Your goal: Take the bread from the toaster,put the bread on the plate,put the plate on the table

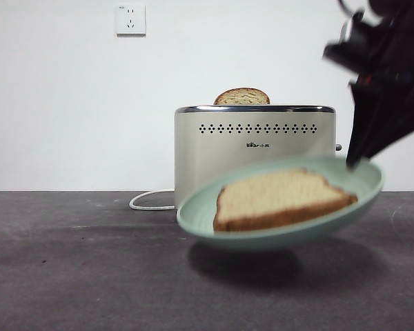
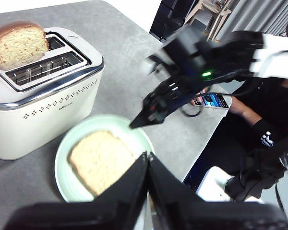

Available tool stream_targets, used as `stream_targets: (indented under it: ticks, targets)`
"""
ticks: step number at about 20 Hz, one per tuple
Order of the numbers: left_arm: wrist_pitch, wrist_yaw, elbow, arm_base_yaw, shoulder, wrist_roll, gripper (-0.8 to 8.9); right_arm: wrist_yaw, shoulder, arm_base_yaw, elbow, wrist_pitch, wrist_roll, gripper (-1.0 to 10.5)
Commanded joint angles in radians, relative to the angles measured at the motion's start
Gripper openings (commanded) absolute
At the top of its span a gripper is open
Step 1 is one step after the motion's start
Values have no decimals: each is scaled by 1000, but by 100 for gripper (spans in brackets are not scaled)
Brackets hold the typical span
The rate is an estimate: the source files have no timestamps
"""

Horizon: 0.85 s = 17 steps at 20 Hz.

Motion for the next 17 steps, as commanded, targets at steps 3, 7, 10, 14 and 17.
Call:
stream_targets:
  ticks: [3, 7, 10, 14, 17]
  targets:
    - [-16, 0, -3, -3, -2, 30, -9, -13, 126, 1, -6, 70, -19, -15]
    - [-30, -1, -3, -3, -2, 30, -8, -9, 222, 0, -6, 101, -27, -15]
    - [-32, -1, -3, -3, -2, 34, -8, 17, 256, -6, -6, 119, -31, -15]
    - [-32, -2, -3, -3, -2, 53, -9, 68, 271, -6, -6, 126, -45, 24]
    - [-32, -2, -3, -3, -1, 56, -9, 64, 271, -6, -6, 129, -46, 339]
